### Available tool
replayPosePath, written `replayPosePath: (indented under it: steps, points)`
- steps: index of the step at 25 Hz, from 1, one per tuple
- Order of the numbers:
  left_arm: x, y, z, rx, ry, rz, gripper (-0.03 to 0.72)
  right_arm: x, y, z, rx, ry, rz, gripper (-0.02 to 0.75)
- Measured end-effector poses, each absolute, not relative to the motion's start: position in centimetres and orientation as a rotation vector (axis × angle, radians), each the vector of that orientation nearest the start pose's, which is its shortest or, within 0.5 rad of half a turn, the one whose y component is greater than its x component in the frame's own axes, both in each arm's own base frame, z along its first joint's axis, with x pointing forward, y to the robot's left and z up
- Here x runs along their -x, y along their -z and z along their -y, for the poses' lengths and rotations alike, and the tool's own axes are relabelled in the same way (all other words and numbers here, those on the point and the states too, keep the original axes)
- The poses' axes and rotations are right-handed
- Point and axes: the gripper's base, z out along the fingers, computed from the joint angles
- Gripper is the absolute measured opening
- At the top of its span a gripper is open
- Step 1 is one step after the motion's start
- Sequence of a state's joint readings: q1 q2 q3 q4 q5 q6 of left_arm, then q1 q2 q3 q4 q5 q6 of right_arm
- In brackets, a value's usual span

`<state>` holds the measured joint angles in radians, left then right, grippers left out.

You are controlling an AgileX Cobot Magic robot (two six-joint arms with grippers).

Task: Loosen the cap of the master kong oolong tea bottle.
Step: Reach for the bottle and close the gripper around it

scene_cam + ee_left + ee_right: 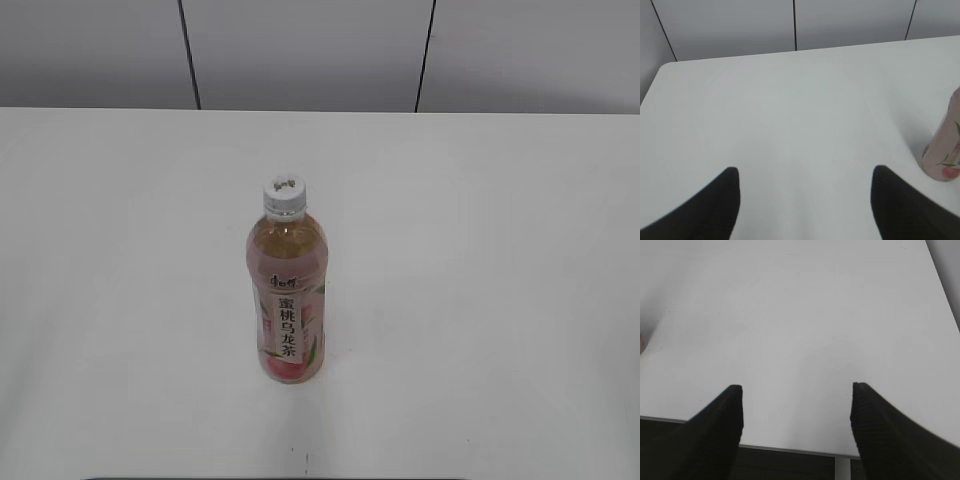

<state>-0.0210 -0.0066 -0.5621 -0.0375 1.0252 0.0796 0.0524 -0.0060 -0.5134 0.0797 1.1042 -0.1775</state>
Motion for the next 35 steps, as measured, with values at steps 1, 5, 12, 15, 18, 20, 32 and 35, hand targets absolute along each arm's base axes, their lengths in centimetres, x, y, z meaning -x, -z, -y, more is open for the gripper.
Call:
replayPosePath:
  steps: [1,5,12,15,18,20,32,35]
  points:
    - [1.26,-29.72,0.26,-0.100,0.005,-1.937,0.496,0.97,-27.76,-0.60,0.244,-0.019,-2.051,0.511]
    - [1.26,-29.72,0.26,-0.100,0.005,-1.937,0.496,0.97,-27.76,-0.60,0.244,-0.019,-2.051,0.511]
    - [1.26,-29.72,0.26,-0.100,0.005,-1.937,0.496,0.97,-27.76,-0.60,0.244,-0.019,-2.051,0.511]
    - [1.26,-29.72,0.26,-0.100,0.005,-1.937,0.496,0.97,-27.76,-0.60,0.244,-0.019,-2.051,0.511]
    - [1.26,-29.72,0.27,-0.100,0.006,-1.937,0.496,0.97,-27.76,-0.60,0.244,-0.019,-2.051,0.511]
    - [1.26,-29.72,0.27,-0.100,0.006,-1.937,0.496,0.97,-27.76,-0.60,0.244,-0.019,-2.051,0.511]
    - [1.27,-29.73,0.47,-0.102,0.036,-1.936,0.496,0.97,-27.76,-0.60,0.244,-0.019,-2.051,0.511]
    - [1.27,-29.73,0.49,-0.102,0.038,-1.936,0.496,0.97,-27.76,-0.60,0.244,-0.019,-2.051,0.511]
